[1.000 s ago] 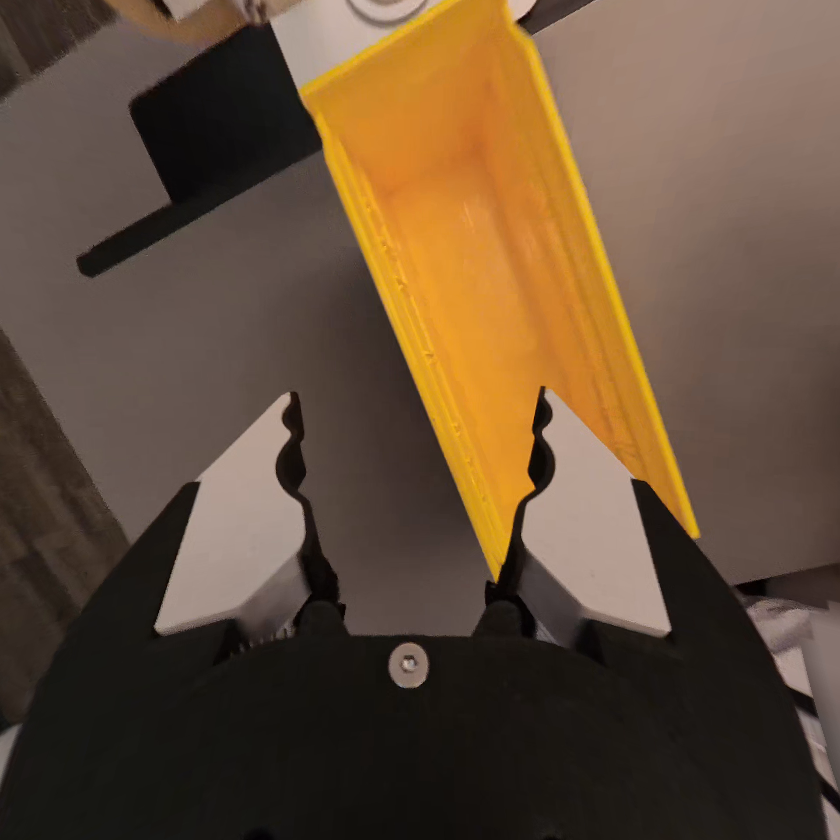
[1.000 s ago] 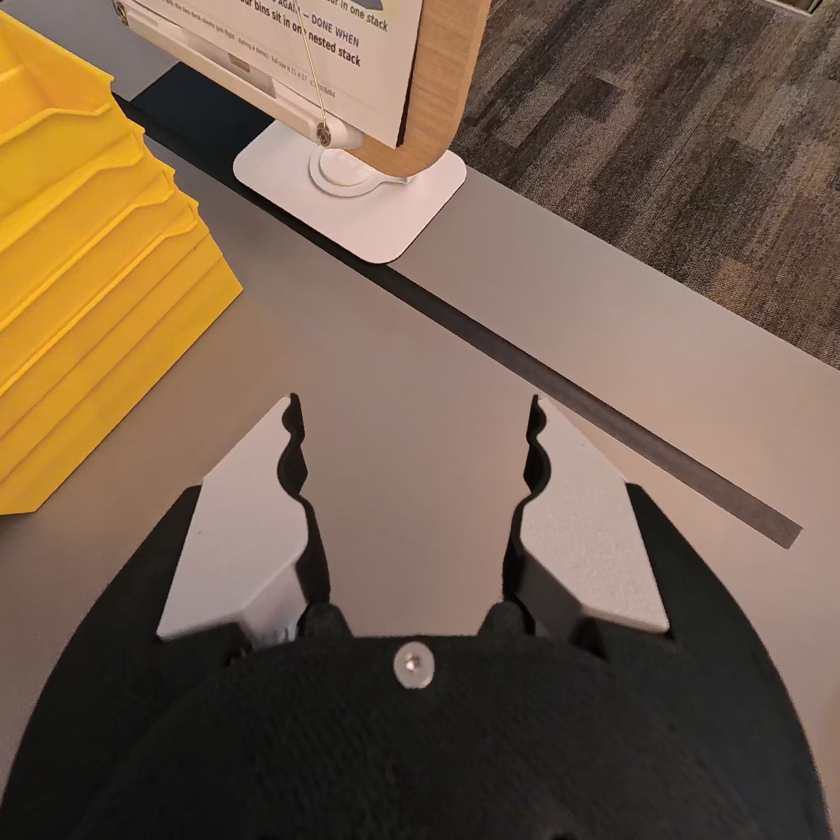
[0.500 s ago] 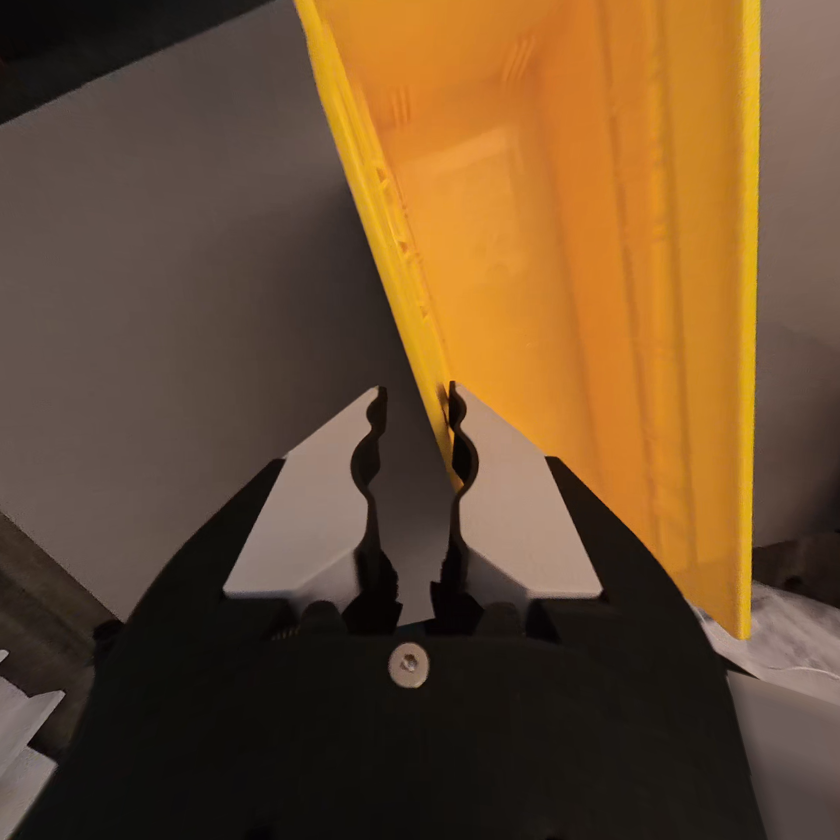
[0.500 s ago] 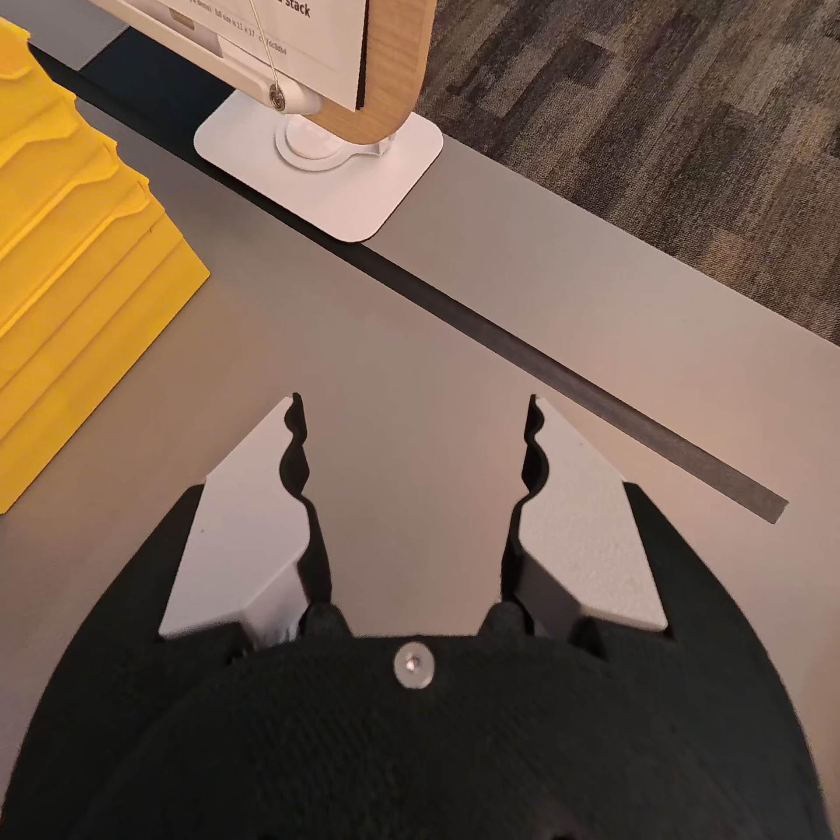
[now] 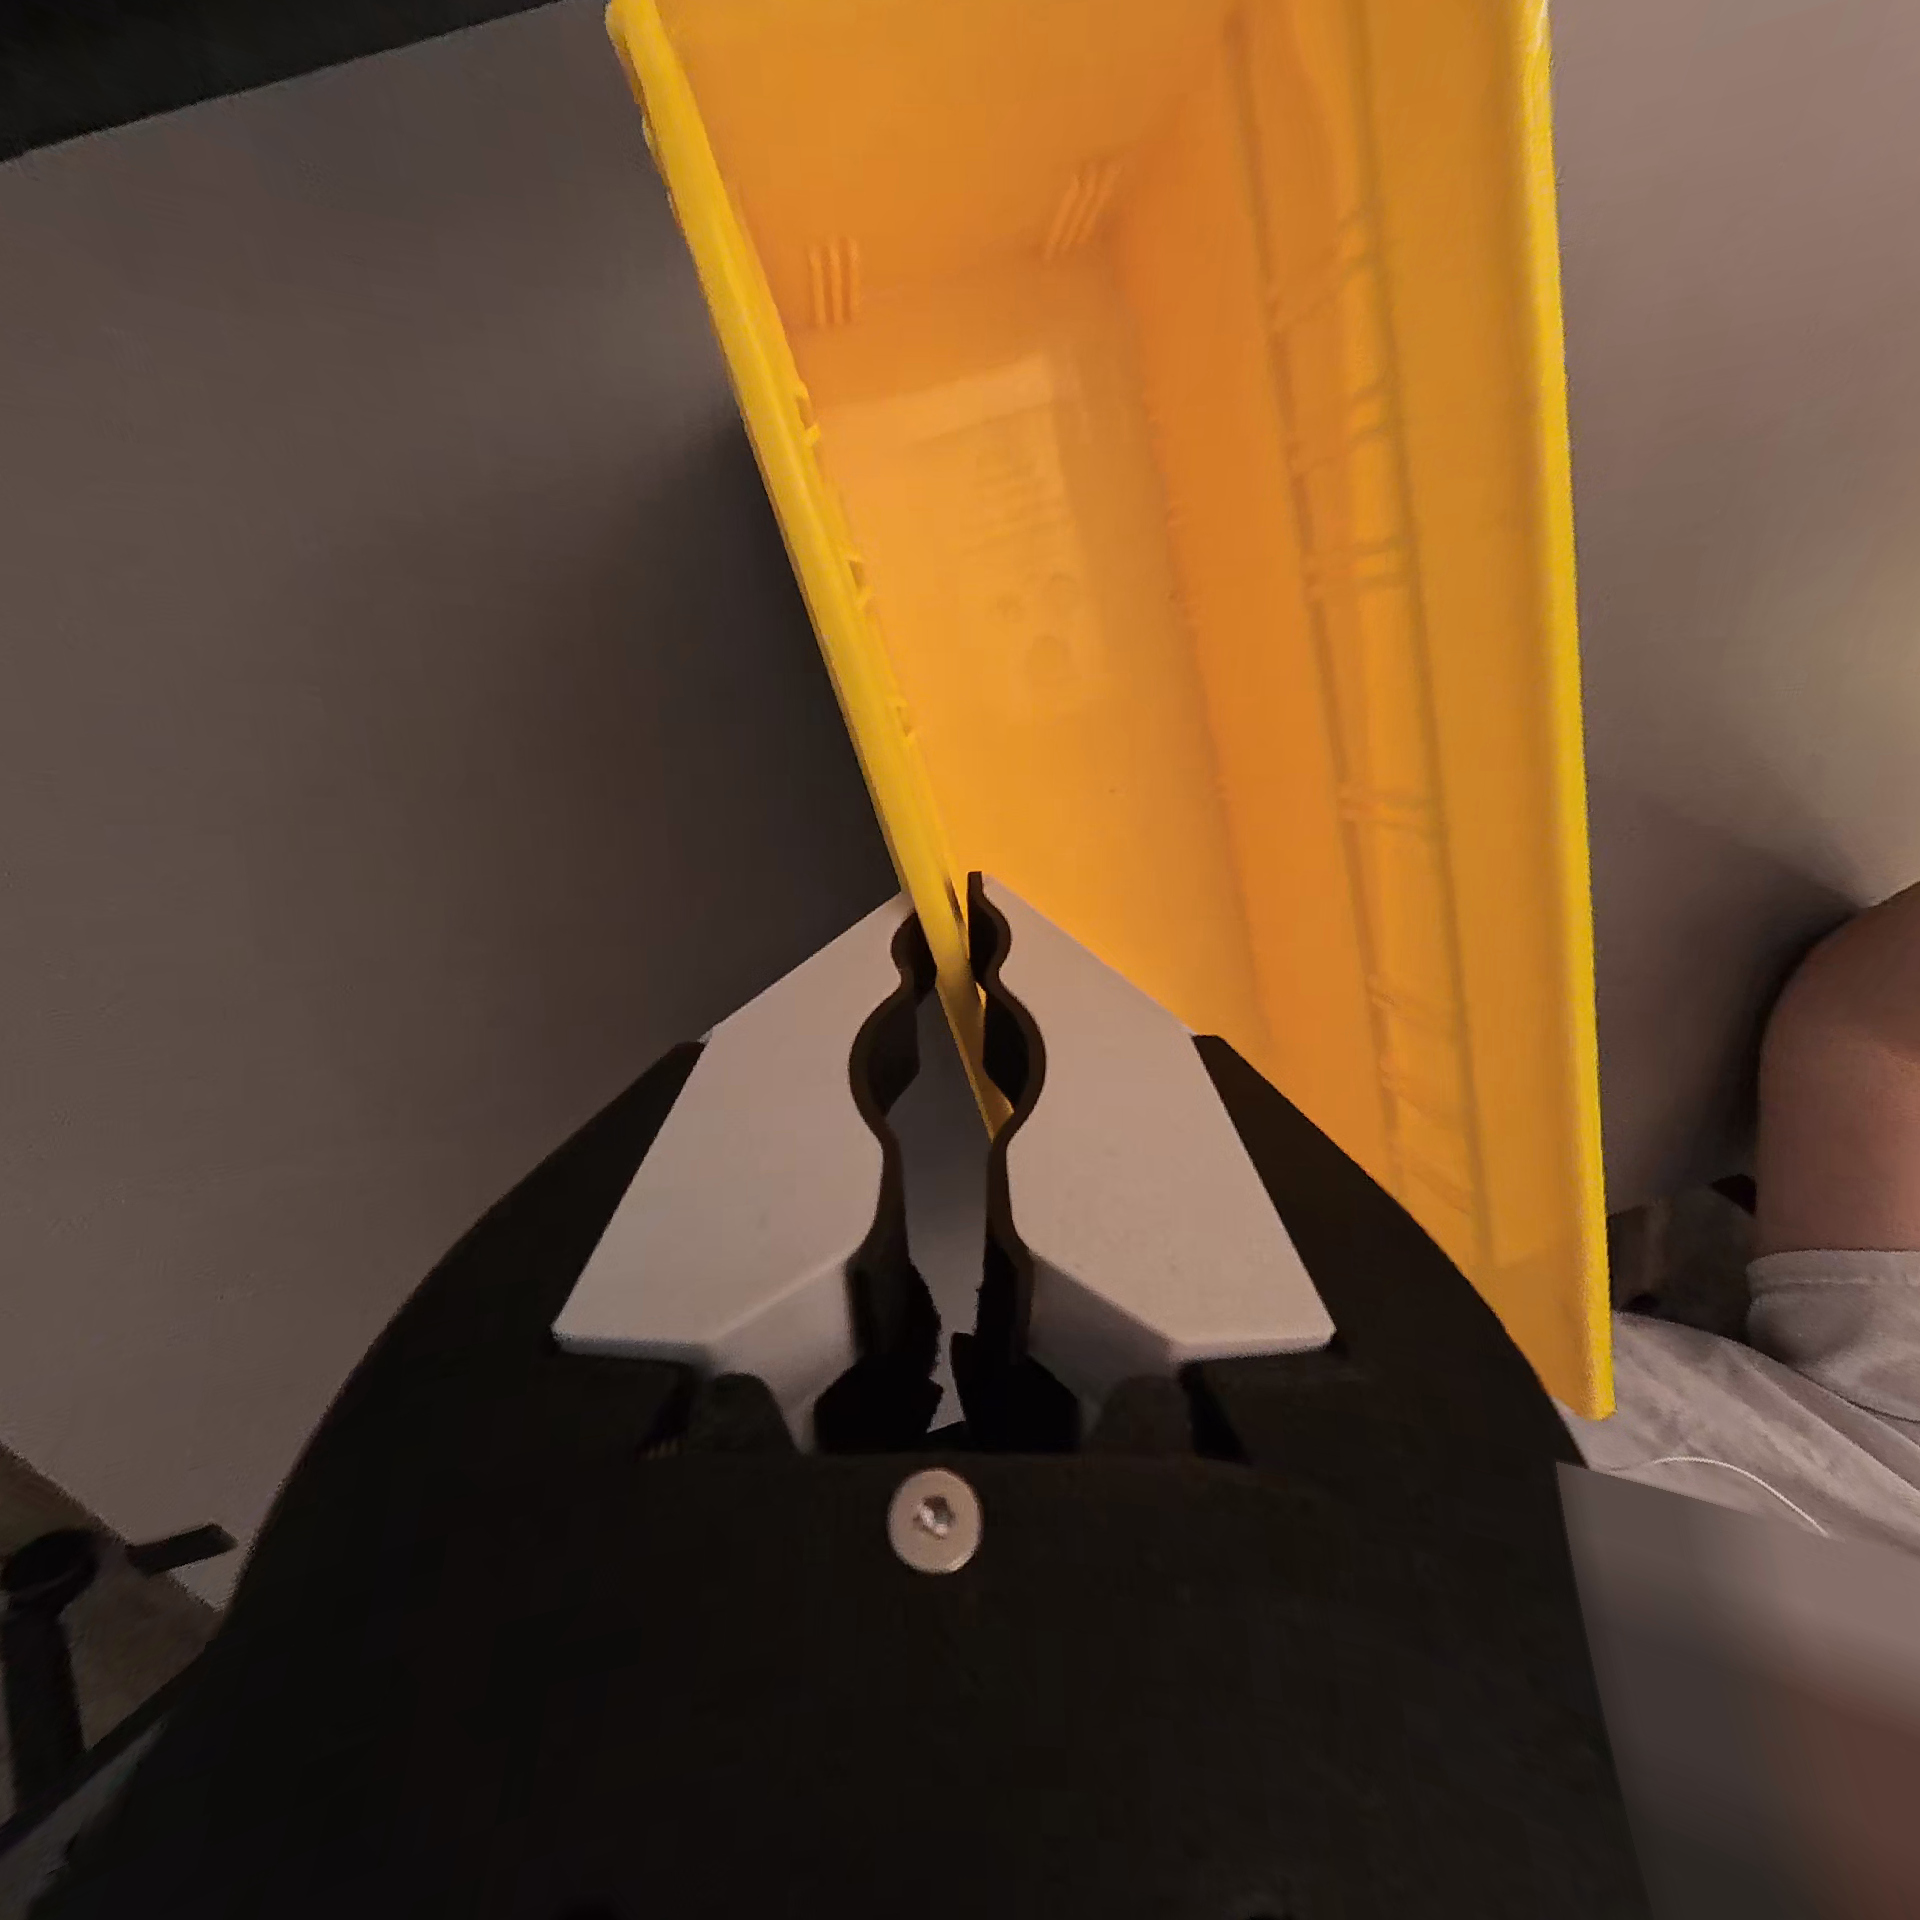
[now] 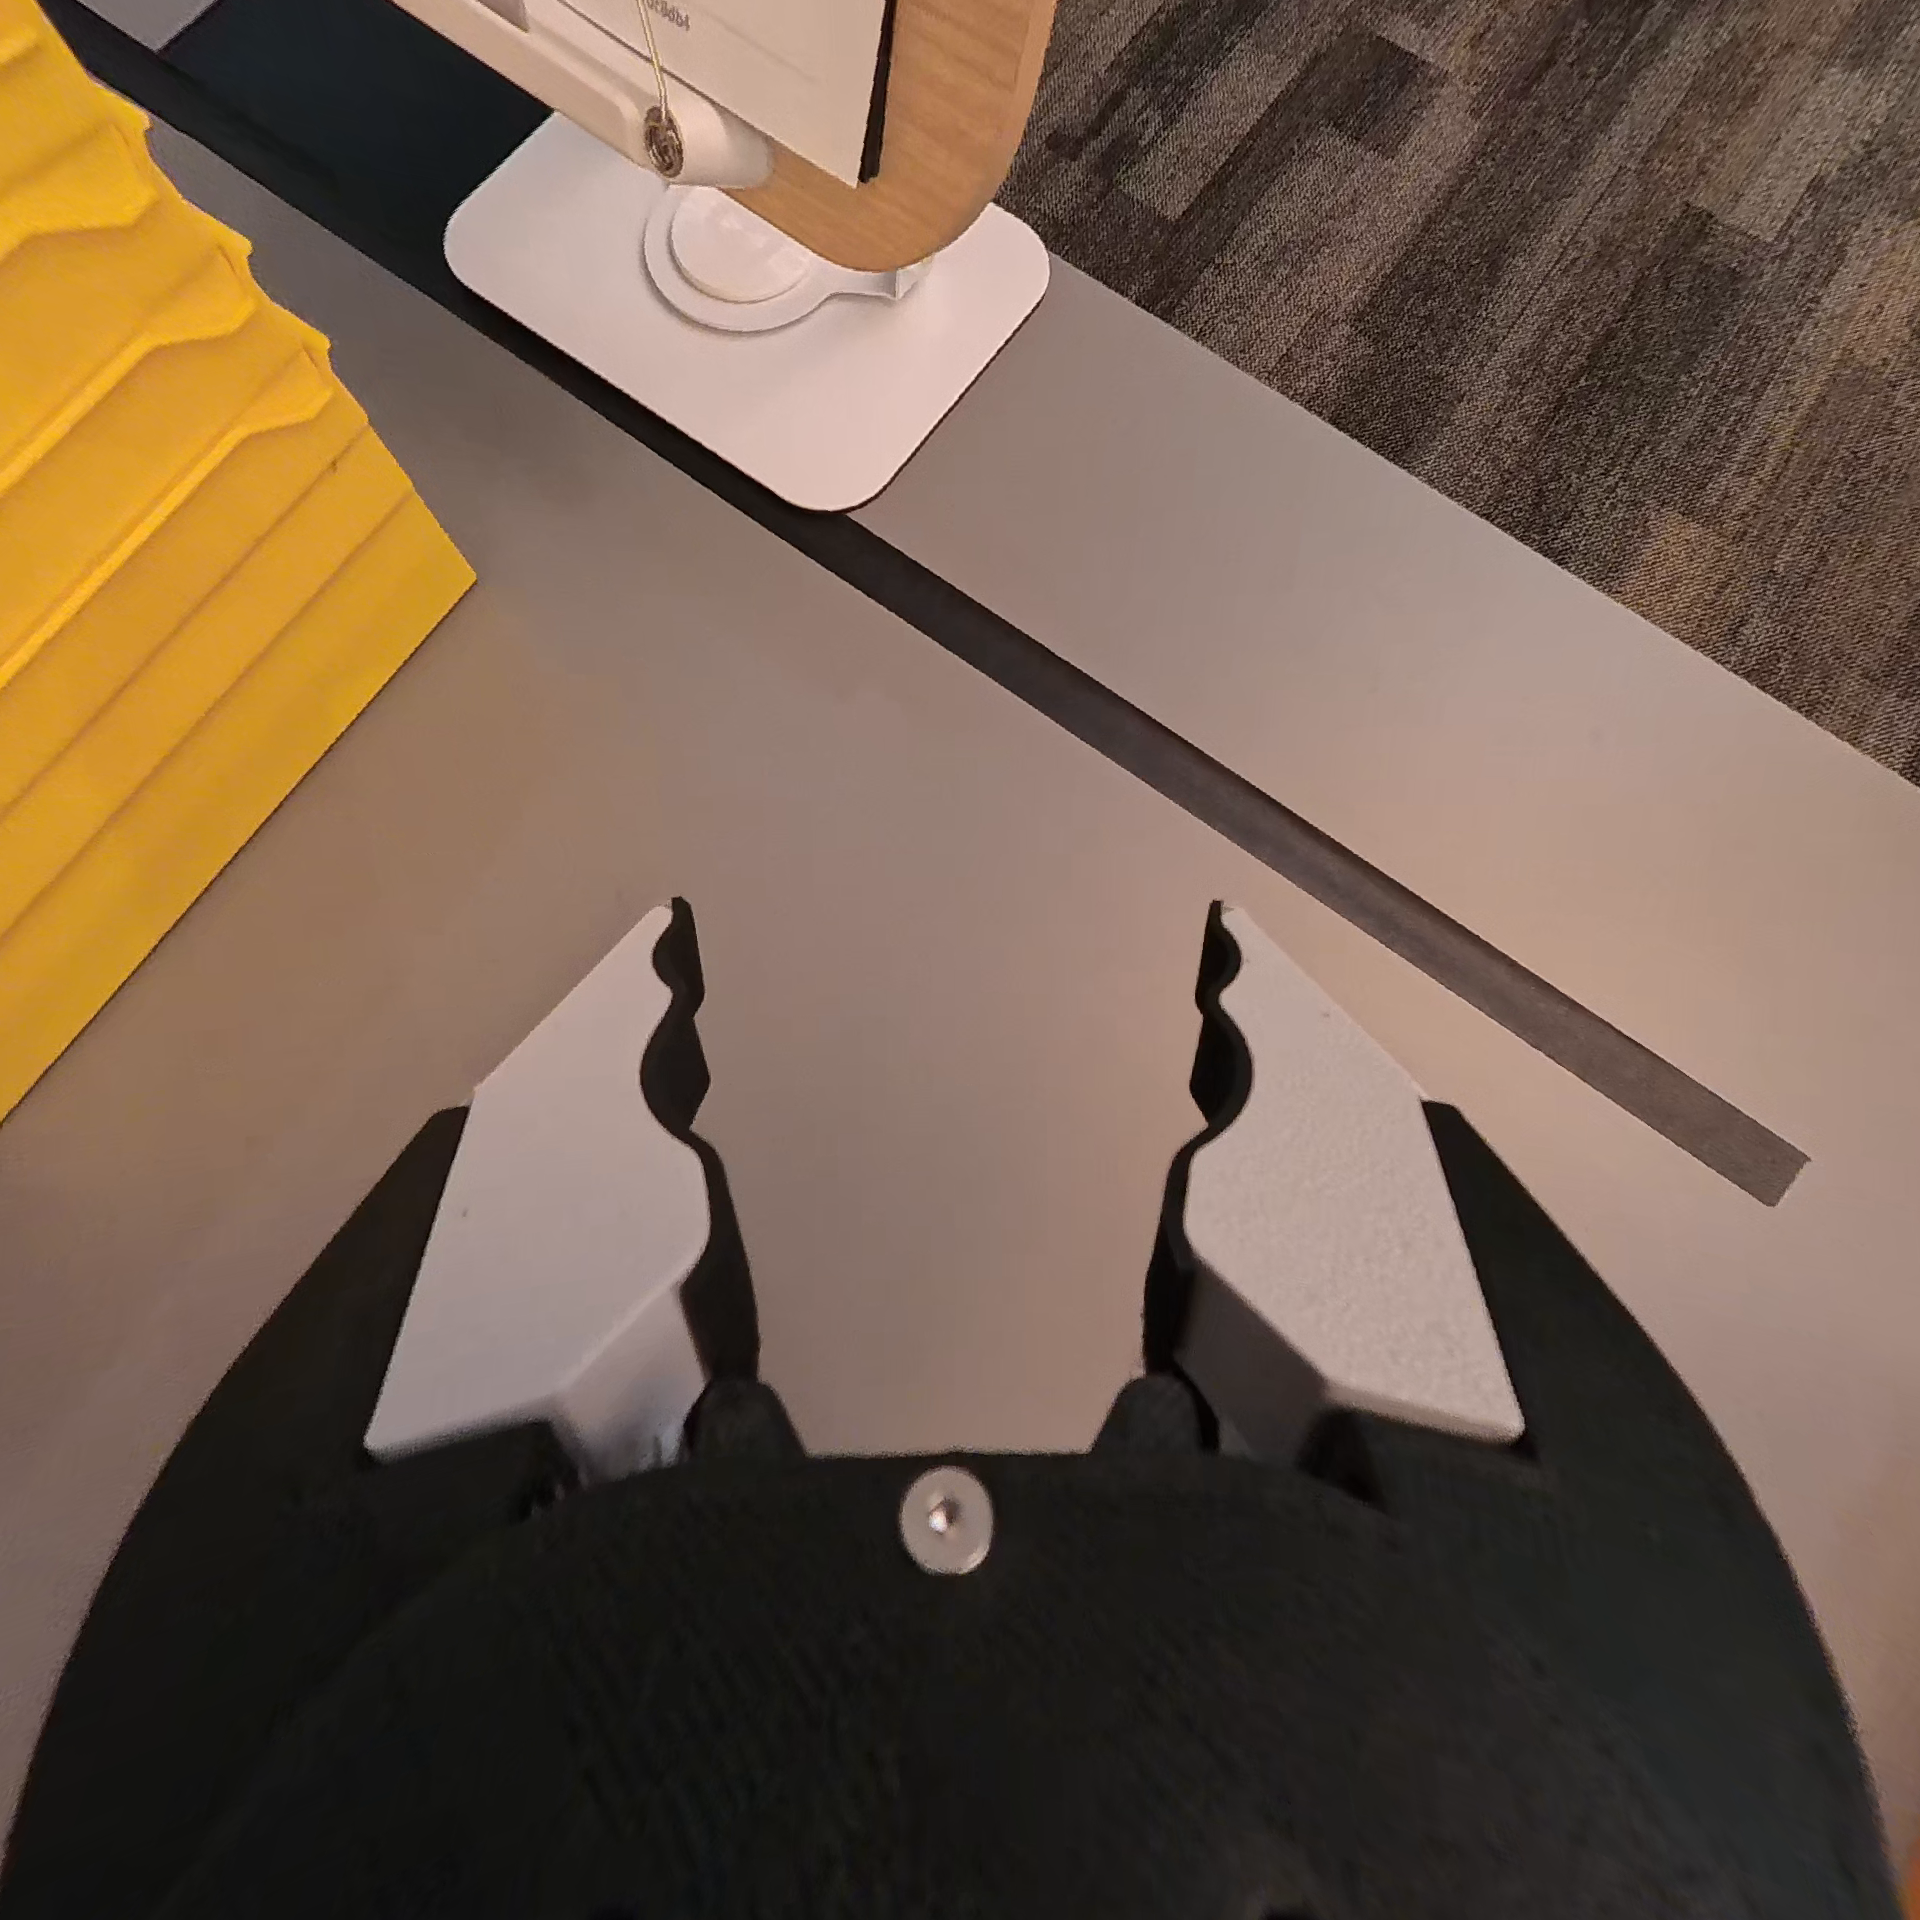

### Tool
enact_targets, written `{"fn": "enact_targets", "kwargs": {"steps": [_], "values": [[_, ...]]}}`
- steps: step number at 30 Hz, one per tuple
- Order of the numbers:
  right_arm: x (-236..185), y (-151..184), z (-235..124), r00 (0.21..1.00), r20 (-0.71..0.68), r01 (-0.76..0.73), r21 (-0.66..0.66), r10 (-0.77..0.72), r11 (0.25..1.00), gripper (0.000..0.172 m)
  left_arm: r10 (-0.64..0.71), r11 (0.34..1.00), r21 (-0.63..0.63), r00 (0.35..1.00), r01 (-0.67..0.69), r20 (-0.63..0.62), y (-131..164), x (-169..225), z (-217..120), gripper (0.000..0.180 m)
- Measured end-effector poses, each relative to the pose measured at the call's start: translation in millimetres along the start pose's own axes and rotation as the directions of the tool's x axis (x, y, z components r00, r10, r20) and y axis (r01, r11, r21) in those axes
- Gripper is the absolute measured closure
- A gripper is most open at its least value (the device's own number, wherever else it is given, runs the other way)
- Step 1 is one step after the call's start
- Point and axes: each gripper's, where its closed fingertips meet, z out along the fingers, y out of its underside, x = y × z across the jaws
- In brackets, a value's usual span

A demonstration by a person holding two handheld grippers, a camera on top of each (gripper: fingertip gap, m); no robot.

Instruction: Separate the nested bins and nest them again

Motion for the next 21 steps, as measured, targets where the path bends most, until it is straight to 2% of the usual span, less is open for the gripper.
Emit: {"fn": "enact_targets", "kwargs": {"steps": [3, 7, 9, 12, 16, 19, 21], "values": [[1, 1, 2, 1.000, -0.001, -0.002, -0.005, 0.002, 1.000, 0.077, 0.024, 1.000, -0.010, 0.999, -0.024, 0.023, 3, 1, -1, 0.177], [-1, 2, 5, 1.000, -0.005, 0.002, -0.021, -0.002, 1.000, 0.077, 0.014, 1.000, -0.018, 1.000, -0.014, -0.010, 2, 7, -5, 0.176], [-14, -6, 5, 0.999, 0.051, 0.003, 0.015, -0.003, 1.000, 0.077, 0.017, 0.999, -0.037, 1.000, -0.017, -0.011, 3, 6, -5, 0.176], [-61, -40, -11, 0.960, 0.275, -0.106, 0.162, 0.058, 0.981, 0.083, 0.003, 0.999, -0.040, 1.000, -0.003, 0.006, 5, 0, -2, 0.173], [-137, -67, -46, 0.813, 0.575, -0.260, 0.219, 0.091, 0.941, 0.087, 0.002, 1.000, -0.020, 0.999, -0.003, -0.038, 3, 3, -5, 0.163], [-185, -59, -55, 0.765, 0.642, -0.242, 0.208, 0.054, 0.948, 0.109, 0.038, 0.999, -0.008, 0.998, -0.038, -0.054, 3, 1, -6, 0.167], [-204, -58, -42, 0.766, 0.636, -0.248, 0.151, 0.099, 0.957, 0.113, 0.054, 0.999, 0.000, 0.996, -0.054, -0.071, 3, 0, -8, 0.170]]}}
